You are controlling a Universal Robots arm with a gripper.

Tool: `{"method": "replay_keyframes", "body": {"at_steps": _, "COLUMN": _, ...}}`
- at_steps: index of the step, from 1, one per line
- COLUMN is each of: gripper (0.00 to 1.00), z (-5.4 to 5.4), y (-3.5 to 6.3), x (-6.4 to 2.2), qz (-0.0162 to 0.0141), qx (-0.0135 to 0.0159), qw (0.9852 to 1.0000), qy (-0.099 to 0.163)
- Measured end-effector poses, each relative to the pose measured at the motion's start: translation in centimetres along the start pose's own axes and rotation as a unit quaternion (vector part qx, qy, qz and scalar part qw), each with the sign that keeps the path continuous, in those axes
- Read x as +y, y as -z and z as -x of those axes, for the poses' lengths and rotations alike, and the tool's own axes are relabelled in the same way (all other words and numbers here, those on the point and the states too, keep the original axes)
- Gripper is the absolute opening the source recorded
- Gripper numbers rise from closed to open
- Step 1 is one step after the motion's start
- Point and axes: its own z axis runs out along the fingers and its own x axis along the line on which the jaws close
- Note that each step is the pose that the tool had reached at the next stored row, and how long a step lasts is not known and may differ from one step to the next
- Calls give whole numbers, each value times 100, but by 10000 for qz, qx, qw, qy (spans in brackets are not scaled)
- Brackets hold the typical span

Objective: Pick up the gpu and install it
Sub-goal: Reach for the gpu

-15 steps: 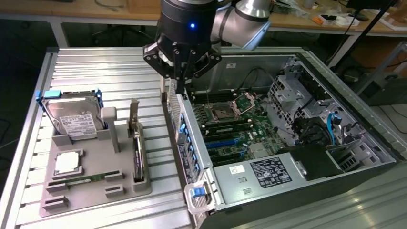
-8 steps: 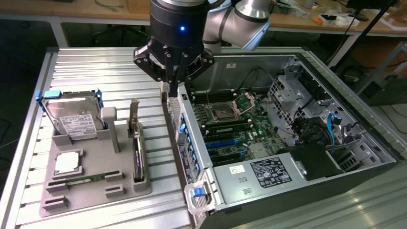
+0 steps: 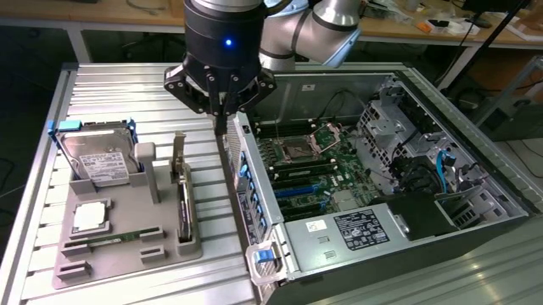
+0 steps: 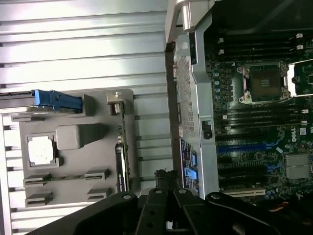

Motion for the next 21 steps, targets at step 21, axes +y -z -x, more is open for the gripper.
{"method": "replay_keyframes", "body": {"at_steps": 21, "gripper": 11, "z": -528, "y": 17, "x": -83, "qz": 17, "qx": -6, "qw": 10000, "qy": 0}}
